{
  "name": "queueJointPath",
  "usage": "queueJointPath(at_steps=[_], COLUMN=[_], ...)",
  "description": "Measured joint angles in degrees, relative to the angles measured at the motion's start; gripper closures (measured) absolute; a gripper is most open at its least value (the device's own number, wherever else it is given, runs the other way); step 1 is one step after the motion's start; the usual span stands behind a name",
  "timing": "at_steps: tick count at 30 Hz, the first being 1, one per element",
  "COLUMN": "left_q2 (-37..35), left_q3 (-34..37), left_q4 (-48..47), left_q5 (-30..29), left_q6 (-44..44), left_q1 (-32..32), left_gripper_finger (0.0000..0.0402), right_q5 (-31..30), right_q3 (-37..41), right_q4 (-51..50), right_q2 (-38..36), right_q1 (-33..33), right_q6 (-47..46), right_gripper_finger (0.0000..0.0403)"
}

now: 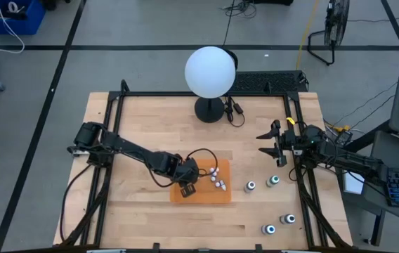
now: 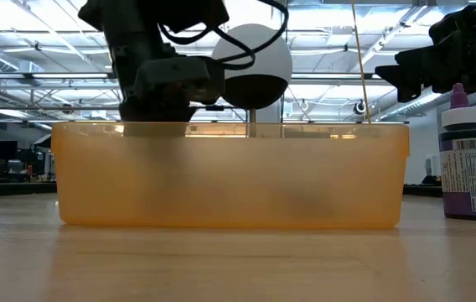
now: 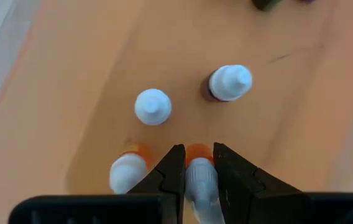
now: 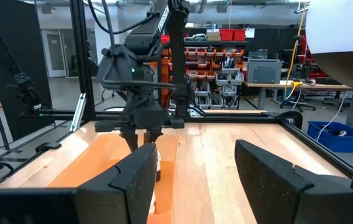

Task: Pick & Place food coloring
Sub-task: Put the small orange food coloring bottle into the orange container, then put the large green food coloring bottle into the orange container

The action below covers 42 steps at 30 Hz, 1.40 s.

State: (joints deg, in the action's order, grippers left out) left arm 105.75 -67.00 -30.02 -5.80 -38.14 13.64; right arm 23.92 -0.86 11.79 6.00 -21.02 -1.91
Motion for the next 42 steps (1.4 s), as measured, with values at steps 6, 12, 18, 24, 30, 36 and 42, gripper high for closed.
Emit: queueJointPath(at_steps=[6,12,18,24,30,36,42], left_q2=[0.0,0.0,0.0,0.0,0.0,0.0,0.0], left_q3=[0.3,0.3,0.3,0.3,0.3,0.3,-0.4], left_q4=[0.1,-0.5,-2.1,-2.4,-2.4,0.3,2.3], left_q5=[-0.2,-0.2,-0.2,-0.2,-0.2,-0.2,2.1], left_q6=[0.0,0.5,0.5,0.0,-1.0,-0.9,-0.8], left_q1=[-1.0,-2.1,-2.1,-2.1,-2.1,-2.1,-2.3], left_gripper_finger=[0.0337,0.0337,0.0337,0.0337,0.0261,0.0217,0.0201], right_q5=[0.0,0.0,0.0,0.0,0.0,0.0,0.0], right_q3=[0.0,0.0,0.0,0.0,0.0,0.0,0.0], right_q4=[0.0,0.0,0.0,0.0,0.0,0.0,0.0], right_q2=[0.0,0.0,0.0,0.0,0.0,0.0,0.0], right_q1=[0.0,0.0,0.0,0.0,0.0,0.0,0.0], right_q6=[0.0,0.0,0.0,0.0,0.0,0.0,0.0], right_gripper_finger=[0.0196,0.0197,0.0198,0.0197,0.0197,0.0197,0.0199])
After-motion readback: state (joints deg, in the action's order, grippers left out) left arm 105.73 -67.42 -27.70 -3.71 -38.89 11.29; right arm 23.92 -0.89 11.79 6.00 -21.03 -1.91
